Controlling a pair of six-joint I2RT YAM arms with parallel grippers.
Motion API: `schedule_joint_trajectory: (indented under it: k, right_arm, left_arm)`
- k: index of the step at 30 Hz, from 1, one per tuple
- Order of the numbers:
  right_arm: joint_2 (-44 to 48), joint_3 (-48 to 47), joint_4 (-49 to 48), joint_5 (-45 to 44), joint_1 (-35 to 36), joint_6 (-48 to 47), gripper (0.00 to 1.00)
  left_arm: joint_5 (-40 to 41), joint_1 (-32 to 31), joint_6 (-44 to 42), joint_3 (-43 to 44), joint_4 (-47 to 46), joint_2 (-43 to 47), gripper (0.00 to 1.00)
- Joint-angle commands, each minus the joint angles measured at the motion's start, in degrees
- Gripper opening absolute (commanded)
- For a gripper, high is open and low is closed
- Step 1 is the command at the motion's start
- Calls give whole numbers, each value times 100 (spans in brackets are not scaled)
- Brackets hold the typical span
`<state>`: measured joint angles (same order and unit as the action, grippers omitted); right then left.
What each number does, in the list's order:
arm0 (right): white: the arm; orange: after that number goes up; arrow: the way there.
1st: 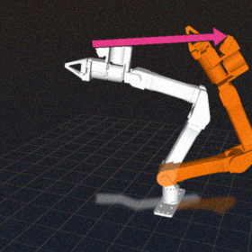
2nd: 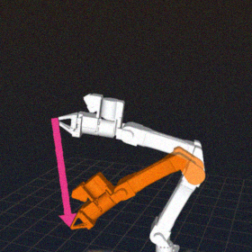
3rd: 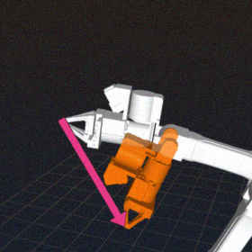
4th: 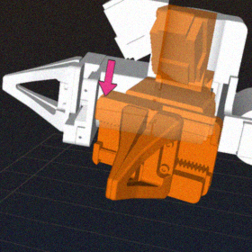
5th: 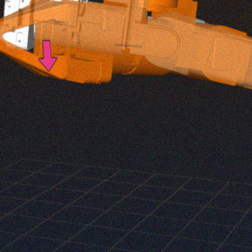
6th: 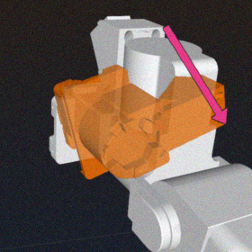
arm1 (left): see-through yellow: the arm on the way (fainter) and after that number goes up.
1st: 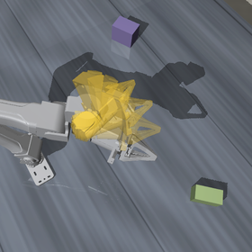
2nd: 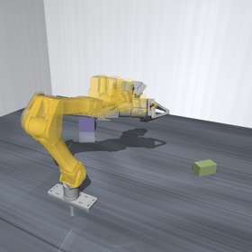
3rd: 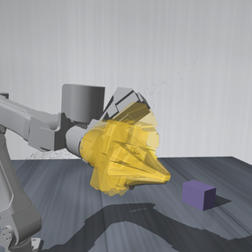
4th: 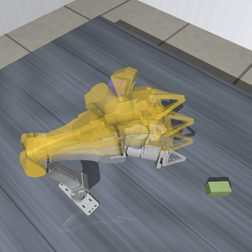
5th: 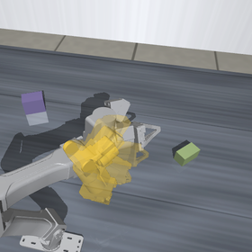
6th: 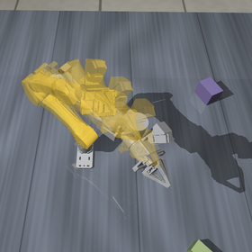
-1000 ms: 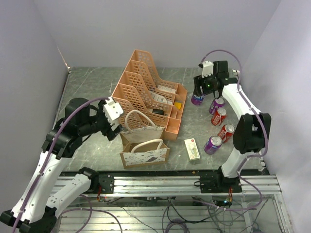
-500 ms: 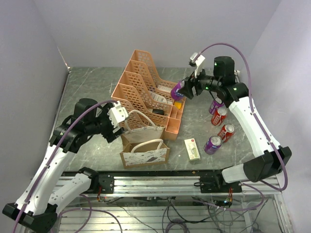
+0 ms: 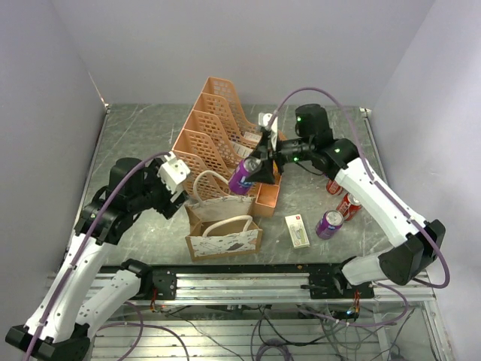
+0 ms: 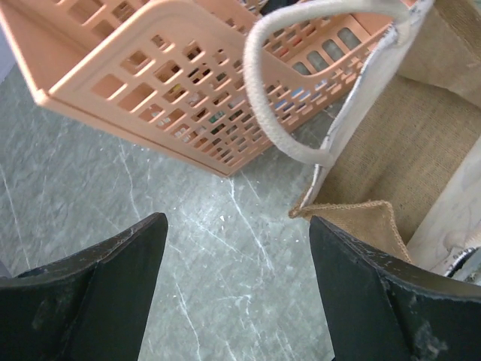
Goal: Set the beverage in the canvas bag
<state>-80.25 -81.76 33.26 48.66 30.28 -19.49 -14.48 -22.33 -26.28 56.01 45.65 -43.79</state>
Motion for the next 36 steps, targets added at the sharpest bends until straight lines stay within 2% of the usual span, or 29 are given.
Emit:
schedule_joint_trajectory:
  k: [1,11,18,24,32,36]
  right_arm:
    - [50,-17,-487,323,546,-295,0]
    - [-236,168,-649,-196,1524,-545,0]
    - [-548,267,-663,-435,1844,-727,0]
    - [-834,353,-669,-605,2206,-907,0]
    - [-1279,512,-1171,-989,2623,-989,0]
    - [-1489,585,-1493,-1161,2666,-910,0]
  left_arm:
    - [9,279,467,8,-394,4,86]
    - [-1313,387,727,445,-367,-870,76]
    - [-1857,387,978,527,-770,-1450,67]
    - [-2074,387,1004,402,-1003,-1574,48]
    - [-2080,387,1108,83,-1269,-1573,14]
    - [-2003,387,1113,-3,-1317,-1605,7]
